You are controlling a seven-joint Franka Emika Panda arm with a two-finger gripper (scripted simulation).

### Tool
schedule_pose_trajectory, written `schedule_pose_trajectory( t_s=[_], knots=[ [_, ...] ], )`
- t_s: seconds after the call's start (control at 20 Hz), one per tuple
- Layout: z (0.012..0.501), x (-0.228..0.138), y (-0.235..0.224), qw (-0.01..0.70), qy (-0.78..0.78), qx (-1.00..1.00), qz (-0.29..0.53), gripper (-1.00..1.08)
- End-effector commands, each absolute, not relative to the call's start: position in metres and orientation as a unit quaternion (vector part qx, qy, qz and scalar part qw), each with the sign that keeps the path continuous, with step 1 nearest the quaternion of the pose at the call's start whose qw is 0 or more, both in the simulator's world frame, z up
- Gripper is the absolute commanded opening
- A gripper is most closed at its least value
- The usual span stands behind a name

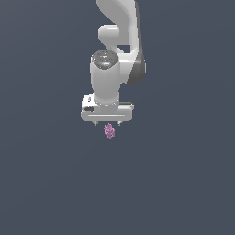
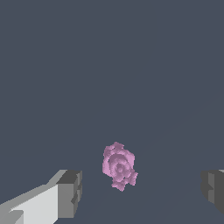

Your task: Pick up the object and move it to a goal position.

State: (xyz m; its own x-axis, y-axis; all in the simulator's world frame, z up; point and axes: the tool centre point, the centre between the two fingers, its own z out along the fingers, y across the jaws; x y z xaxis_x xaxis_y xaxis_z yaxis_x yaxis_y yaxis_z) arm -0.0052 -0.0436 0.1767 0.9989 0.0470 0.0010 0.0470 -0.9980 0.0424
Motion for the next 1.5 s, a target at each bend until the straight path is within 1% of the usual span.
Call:
schedule_pose_trajectory(
  t_s=[0.0,1.45],
  knots=[
    [0.173,-0.007,-0.044,0.021,0.042,0.999,0.000,1.00],
    [0.105,-0.045,-0.046,0.005,0.390,0.921,-0.002,1.00]
  ],
)
